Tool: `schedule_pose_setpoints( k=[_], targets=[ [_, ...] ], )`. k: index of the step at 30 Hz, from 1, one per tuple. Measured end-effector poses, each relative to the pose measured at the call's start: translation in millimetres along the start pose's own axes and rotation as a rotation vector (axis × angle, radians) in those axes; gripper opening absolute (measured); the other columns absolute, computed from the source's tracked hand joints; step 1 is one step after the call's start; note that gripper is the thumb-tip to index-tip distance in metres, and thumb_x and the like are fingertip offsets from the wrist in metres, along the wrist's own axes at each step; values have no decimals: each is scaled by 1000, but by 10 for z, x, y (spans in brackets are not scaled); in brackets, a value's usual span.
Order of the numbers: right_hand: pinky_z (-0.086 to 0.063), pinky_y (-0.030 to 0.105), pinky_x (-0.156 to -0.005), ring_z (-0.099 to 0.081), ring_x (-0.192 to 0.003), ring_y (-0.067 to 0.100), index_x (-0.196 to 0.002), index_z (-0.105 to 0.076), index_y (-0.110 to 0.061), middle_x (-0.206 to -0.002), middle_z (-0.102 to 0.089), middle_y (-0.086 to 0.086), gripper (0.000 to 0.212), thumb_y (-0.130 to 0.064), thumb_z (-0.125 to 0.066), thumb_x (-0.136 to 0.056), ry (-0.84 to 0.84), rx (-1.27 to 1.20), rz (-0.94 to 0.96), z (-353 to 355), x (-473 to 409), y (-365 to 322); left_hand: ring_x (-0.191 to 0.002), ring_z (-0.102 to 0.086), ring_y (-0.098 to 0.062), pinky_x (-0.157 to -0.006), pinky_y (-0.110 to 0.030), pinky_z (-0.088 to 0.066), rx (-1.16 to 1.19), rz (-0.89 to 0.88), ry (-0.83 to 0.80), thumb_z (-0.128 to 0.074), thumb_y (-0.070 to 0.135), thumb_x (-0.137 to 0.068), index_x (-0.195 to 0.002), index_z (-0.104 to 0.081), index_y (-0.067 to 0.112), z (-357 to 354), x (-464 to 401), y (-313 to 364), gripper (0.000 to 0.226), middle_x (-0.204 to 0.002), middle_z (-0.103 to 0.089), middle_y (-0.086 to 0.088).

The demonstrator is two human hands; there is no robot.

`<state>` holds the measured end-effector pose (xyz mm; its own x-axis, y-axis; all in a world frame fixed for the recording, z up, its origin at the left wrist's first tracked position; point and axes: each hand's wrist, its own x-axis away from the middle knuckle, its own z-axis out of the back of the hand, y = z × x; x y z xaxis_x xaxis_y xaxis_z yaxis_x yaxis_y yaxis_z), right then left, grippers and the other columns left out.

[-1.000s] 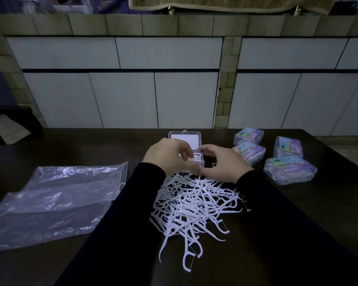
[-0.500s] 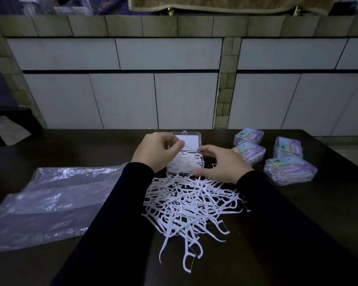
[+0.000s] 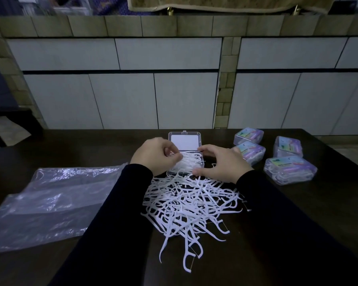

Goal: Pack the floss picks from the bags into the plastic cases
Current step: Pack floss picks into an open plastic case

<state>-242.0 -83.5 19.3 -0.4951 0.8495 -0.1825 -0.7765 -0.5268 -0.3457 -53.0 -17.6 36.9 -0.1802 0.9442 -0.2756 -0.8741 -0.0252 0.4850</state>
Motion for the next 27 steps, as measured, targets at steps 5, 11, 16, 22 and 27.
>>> schedule_pose_setpoints(
  k=[5, 11, 16, 22, 27],
  targets=[
    [-19, 41, -111, -48, -126, 10, -137, -42, -36, -135, -55, -15, 69, -64, -63, -77, 2, -44, 27, -1, 5, 18, -88, -54, -8, -76, -27, -46, -100, -260, 48, -60, 40, -89, -103, -71, 38, -186, 36, 259, 18, -99, -57, 13],
    [-19, 40, -111, -48, -126, 7, -137, -42, -34, -135, -56, -16, 69, -64, -60, -78, 17, -45, 37, -27, -2, 33, -85, -55, -9, -72, -26, -45, -167, -258, 59, -55, 41, -89, -96, -75, 37, -244, 13, 187, 22, -96, -60, 14],
    [-17, 40, -110, -46, -128, 9, -139, -40, -35, -137, -54, -15, 72, -66, -61, -77, 9, -38, 27, -15, -6, 26, -88, -57, -9, -76, -28, -48, -137, -260, 40, -56, 42, -90, -96, -75, 34, -218, 8, 188, 21, -96, -60, 14],
    [-16, 42, -110, -47, -127, 11, -137, -40, -37, -136, -55, -17, 72, -67, -63, -76, -9, -29, 2, -5, -9, 10, -97, -56, -7, -85, -24, -43, 24, -58, 118, -61, 35, -90, -113, -66, 31, -3, -39, -98, 24, -104, -59, 11],
    [-16, 43, -111, -47, -127, 11, -138, -40, -37, -136, -54, -17, 74, -69, -63, -75, -2, -11, -7, -17, -7, -1, -89, -57, -1, -77, -16, -41, 125, -2, -3, -69, 36, -85, -104, -73, 26, -12, 9, -160, 21, -98, -62, 12]
  ],
)
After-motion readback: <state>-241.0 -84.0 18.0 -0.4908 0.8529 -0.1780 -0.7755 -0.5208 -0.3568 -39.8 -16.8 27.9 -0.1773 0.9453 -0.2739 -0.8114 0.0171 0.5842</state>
